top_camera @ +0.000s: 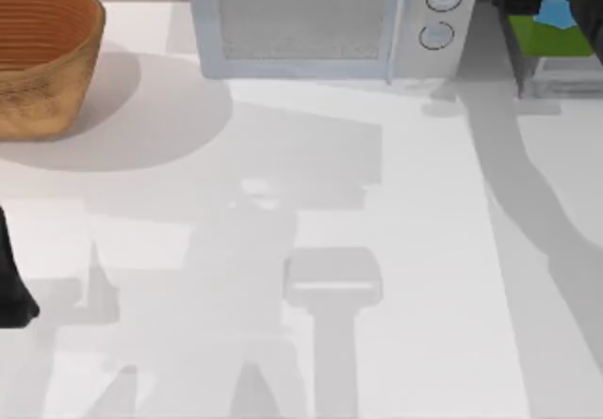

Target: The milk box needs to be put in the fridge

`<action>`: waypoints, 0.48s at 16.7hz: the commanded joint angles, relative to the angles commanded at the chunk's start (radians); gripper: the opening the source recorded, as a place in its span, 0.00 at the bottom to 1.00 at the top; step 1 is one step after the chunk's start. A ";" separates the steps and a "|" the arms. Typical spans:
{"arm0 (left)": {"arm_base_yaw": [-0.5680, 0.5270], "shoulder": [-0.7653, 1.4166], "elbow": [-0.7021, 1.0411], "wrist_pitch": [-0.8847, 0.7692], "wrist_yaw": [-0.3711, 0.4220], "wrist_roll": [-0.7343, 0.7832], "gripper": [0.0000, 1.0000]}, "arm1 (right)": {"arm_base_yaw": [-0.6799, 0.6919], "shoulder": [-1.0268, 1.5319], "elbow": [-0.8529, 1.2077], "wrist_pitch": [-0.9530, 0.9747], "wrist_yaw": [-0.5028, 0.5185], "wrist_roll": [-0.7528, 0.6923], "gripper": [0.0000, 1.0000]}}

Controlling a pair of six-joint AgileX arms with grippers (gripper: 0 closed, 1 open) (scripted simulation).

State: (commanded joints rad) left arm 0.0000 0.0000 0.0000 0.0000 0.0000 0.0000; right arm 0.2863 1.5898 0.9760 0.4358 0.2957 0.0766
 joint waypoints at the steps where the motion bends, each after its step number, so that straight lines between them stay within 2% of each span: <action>1: 0.000 0.000 0.000 0.000 0.000 0.000 1.00 | -0.012 -0.074 -0.042 -0.018 -0.012 -0.004 0.00; 8: 0.000 0.000 0.000 0.000 0.000 0.000 1.00 | -0.130 -0.761 -0.435 -0.195 -0.127 -0.040 0.00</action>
State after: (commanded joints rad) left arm 0.0000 0.0000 0.0000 0.0000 0.0000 0.0000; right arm 0.1561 0.8285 0.5410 0.2405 0.1691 0.0366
